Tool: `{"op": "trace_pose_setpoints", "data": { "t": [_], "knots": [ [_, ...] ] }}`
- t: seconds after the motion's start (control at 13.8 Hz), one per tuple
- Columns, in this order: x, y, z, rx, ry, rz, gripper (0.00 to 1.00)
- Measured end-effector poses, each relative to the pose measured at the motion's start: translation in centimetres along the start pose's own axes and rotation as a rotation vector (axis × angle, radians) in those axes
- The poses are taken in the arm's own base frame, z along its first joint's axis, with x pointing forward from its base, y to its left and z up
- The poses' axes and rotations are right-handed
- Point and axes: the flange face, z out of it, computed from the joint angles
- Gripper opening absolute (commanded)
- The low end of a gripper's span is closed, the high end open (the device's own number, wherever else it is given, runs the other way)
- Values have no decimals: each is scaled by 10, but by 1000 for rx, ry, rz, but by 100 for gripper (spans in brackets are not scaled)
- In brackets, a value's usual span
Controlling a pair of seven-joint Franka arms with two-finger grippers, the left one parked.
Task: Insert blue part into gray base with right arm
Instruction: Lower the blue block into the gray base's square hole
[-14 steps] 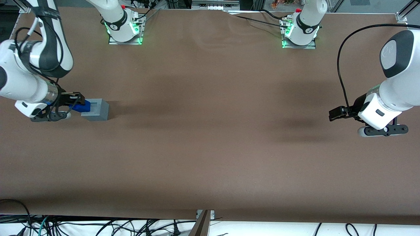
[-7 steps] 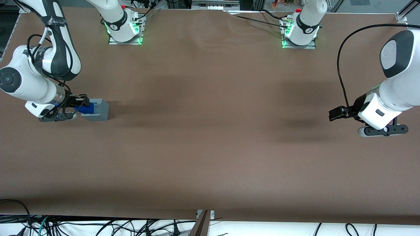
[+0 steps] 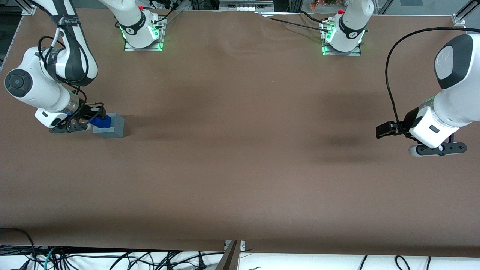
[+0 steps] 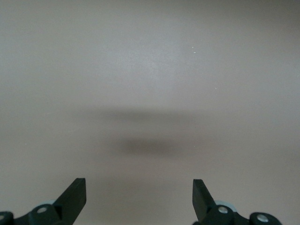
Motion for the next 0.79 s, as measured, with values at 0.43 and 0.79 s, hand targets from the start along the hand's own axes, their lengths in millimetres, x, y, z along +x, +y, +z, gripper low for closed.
{"op": "trace_pose_setpoints", "data": {
  "t": [0.43,0.79],
  "knots": [
    [0,0,1,-9,0,-7,21],
    [-2,0,4,-9,-3,-8,21]
  ]
}}
